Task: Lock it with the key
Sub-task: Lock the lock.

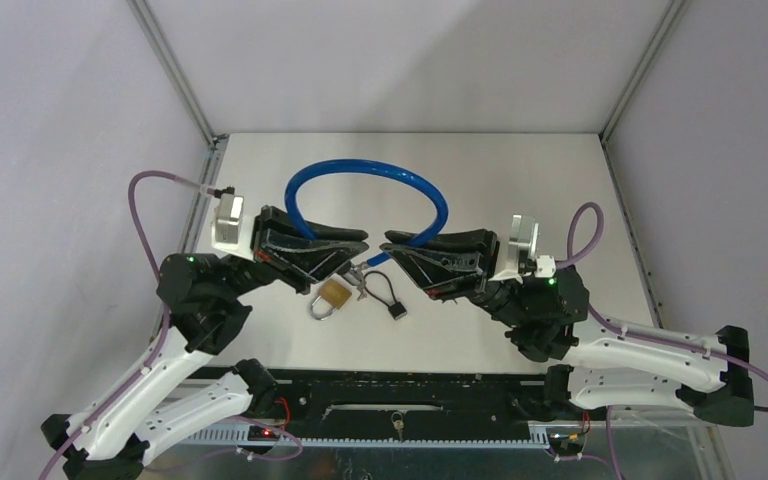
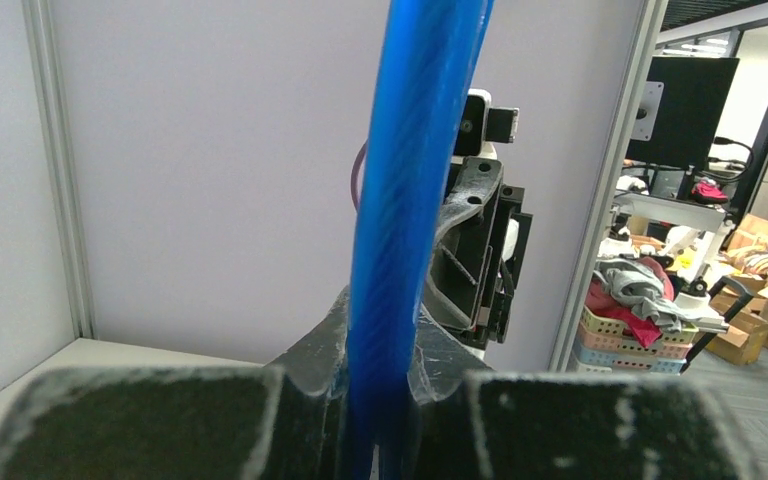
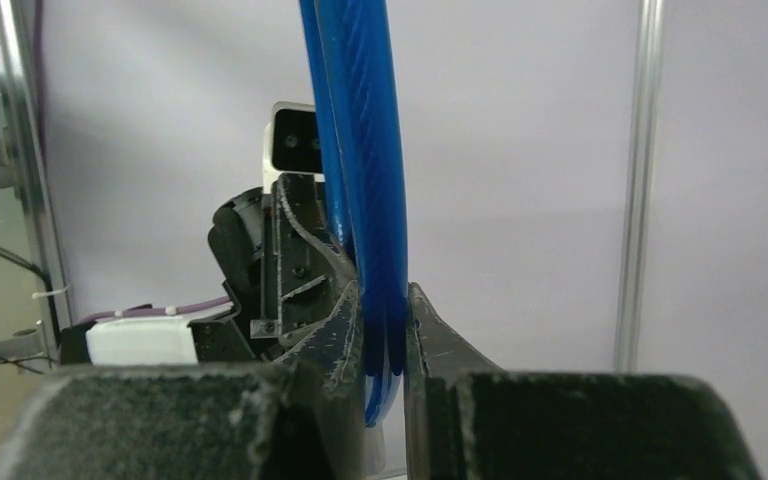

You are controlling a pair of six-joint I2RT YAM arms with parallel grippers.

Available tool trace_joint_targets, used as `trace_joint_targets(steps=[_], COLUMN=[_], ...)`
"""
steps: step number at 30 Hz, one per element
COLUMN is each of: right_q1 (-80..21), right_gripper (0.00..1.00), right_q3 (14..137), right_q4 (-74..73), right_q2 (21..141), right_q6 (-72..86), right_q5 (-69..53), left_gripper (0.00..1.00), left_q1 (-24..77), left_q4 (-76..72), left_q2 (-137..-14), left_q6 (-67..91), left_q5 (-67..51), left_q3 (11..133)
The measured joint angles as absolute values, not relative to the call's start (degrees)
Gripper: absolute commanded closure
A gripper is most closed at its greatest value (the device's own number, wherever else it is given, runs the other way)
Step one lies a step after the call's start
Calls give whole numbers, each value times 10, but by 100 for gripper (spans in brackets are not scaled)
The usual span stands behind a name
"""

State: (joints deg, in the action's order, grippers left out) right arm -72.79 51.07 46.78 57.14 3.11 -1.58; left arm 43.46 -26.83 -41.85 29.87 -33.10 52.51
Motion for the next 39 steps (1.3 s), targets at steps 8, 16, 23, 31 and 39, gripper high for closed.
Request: trace_joint_targets(steps=[8, 16, 23, 31, 39], right_q1=[-725, -724, -725, -732, -738], right_gripper=[100, 100, 100, 100, 100], right_q3=[476, 448, 426, 410, 409], right_q4=[530, 587, 617, 630, 651], right_q2=[583, 597, 600, 602, 624], right_q6=[47, 72, 84, 60, 42], right_q5=[50, 78, 83, 74, 35], left_gripper=[100, 100, 100, 100, 100], left_q1=[433, 433, 433, 433, 432], left_q4=[-282, -283, -287, -297, -312], left_q2=[-415, -409, -409, -413, -415], left_q6=[302, 306, 311, 326, 336], left_q5=[-317, -299, -294, -291, -291], left_q3=[514, 507, 507, 505, 503])
